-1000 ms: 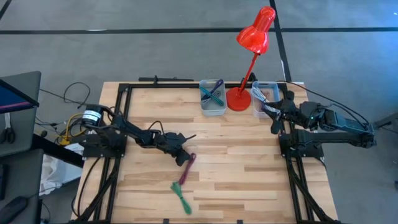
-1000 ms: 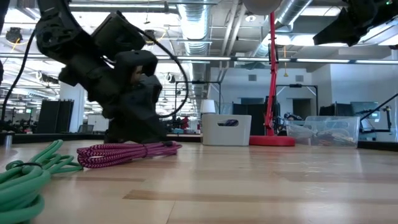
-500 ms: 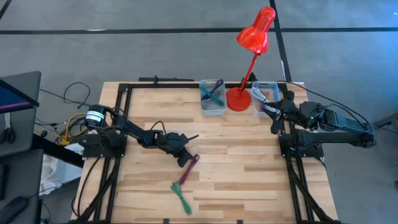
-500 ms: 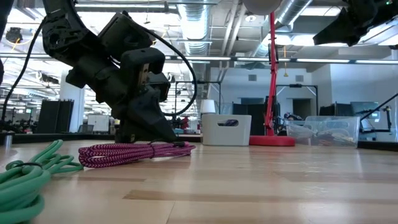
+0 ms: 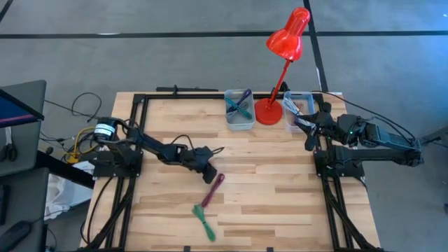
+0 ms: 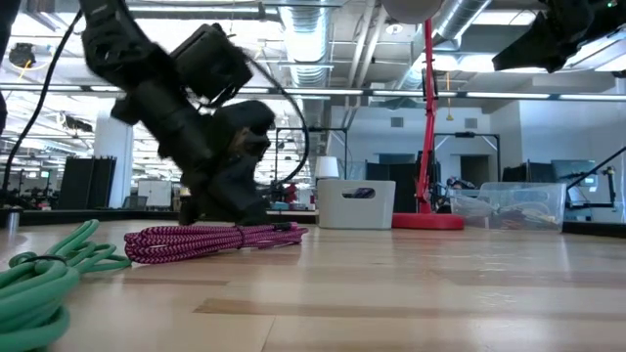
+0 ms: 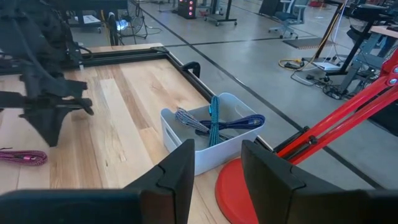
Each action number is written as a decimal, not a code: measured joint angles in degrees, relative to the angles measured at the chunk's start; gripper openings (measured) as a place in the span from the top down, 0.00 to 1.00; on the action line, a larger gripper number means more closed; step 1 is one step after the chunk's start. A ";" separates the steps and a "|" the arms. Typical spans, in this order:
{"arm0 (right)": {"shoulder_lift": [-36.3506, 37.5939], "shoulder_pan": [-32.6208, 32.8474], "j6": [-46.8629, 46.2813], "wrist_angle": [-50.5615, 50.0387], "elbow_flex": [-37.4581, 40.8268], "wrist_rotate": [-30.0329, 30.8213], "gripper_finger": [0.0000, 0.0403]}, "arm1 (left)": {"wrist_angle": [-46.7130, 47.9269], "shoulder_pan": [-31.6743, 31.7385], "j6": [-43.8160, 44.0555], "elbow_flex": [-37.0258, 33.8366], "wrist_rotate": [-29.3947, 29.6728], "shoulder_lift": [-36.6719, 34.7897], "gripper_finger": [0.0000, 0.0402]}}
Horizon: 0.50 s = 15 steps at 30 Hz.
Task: Pick & Place USB Port
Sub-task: Put the pink patterned charger cable into the white bin
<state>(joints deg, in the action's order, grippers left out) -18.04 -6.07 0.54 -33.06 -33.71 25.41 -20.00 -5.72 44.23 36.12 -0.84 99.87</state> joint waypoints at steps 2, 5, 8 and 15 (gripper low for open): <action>0.00 -0.02 0.00 0.02 0.00 0.02 0.69 | 4.05 -1.30 0.02 3.27 1.82 -0.22 1.00; 0.01 -0.01 -0.01 0.01 0.00 0.04 0.69 | 9.31 -3.00 -0.12 7.46 3.25 -0.24 1.00; 0.00 -0.02 -0.03 0.05 0.00 0.04 0.69 | 9.74 -3.69 -0.26 9.68 3.89 -0.28 0.98; 0.00 0.04 -0.16 0.07 0.00 0.02 0.69 | 10.07 -5.09 0.50 10.65 3.63 -0.37 0.89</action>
<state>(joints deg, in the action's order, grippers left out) -18.04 -6.02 0.37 -32.99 -33.71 25.43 -9.93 -10.81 44.73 46.76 2.79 99.50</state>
